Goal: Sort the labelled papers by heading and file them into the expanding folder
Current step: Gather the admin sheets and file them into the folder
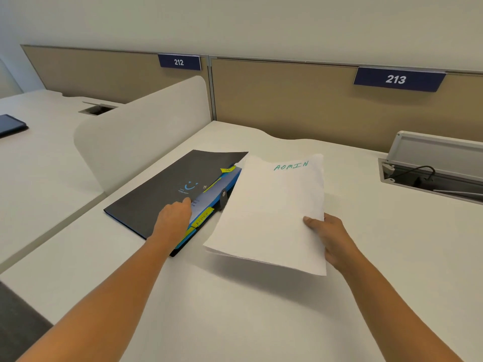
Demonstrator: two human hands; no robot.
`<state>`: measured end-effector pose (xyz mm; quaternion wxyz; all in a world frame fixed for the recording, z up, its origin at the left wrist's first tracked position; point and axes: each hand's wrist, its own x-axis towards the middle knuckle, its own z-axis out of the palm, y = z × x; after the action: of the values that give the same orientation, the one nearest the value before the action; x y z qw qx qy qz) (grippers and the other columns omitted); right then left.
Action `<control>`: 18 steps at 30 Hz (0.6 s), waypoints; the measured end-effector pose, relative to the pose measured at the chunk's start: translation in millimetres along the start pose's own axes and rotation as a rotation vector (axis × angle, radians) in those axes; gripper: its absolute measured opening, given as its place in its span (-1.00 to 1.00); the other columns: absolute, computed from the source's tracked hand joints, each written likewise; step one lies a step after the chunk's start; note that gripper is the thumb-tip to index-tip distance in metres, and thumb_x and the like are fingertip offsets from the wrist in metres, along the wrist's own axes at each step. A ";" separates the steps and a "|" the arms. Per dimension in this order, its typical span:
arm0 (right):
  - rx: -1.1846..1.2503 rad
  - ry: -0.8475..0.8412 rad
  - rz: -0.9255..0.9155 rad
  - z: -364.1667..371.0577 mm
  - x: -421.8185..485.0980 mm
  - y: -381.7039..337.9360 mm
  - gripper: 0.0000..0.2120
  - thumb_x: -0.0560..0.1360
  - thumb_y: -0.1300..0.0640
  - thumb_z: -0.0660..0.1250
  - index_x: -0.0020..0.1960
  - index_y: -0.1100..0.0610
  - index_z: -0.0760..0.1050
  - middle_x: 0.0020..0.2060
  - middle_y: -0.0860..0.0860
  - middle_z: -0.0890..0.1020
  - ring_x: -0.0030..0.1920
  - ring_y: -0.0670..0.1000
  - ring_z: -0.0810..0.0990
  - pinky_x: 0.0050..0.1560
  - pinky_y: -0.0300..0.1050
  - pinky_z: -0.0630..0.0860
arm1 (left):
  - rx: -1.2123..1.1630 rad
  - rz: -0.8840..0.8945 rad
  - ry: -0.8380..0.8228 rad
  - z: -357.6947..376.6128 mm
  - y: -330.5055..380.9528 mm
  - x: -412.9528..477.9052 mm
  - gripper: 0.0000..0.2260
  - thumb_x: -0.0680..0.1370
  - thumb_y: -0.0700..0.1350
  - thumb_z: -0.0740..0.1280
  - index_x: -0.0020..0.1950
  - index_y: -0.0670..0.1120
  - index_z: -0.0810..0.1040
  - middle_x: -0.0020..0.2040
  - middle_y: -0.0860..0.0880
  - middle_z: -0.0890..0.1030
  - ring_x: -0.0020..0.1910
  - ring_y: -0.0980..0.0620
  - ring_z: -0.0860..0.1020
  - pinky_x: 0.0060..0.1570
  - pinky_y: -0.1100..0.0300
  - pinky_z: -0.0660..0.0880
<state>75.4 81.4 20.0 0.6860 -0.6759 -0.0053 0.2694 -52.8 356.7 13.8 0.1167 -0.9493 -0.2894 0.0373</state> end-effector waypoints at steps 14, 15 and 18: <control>-0.201 -0.180 0.087 -2.2 -13.7 -68.4 -0.88 0.53 0.34 0.22 -0.16 0.25 0.47 -0.46 0.08 0.64 -0.58 -0.03 0.60 -0.62 -0.30 0.44 | 0.032 0.084 0.105 -15.0 -4.3 -0.3 -0.54 0.58 -0.22 0.23 0.44 -0.16 0.17 0.23 -0.08 0.51 0.10 -0.04 0.59 0.03 0.21 0.50; -0.207 -0.174 0.085 -3.6 -14.8 -71.1 -0.89 0.53 0.34 0.23 -0.17 0.25 0.47 -0.52 0.04 0.63 -0.59 -0.03 0.59 -0.63 -0.31 0.43 | 0.040 0.105 0.111 -15.1 -3.5 -1.0 -0.48 0.58 -0.23 0.24 0.48 -0.17 0.10 0.30 -0.08 0.46 0.14 -0.04 0.57 0.08 0.20 0.49; -0.246 -0.176 0.100 -5.9 -15.3 -74.7 -0.91 0.52 0.32 0.25 -0.16 0.25 0.47 -0.57 0.03 0.62 -0.60 -0.03 0.58 -0.64 -0.32 0.42 | 0.046 0.146 0.098 -17.8 -1.7 -4.0 -0.38 0.56 -0.26 0.26 0.52 -0.18 -0.02 0.48 -0.13 0.25 0.33 -0.05 0.43 0.24 0.18 0.40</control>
<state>91.6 74.5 94.4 0.5809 -0.7280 -0.0646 0.3584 -54.6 352.3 31.5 0.1493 -0.9656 -0.2127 0.0059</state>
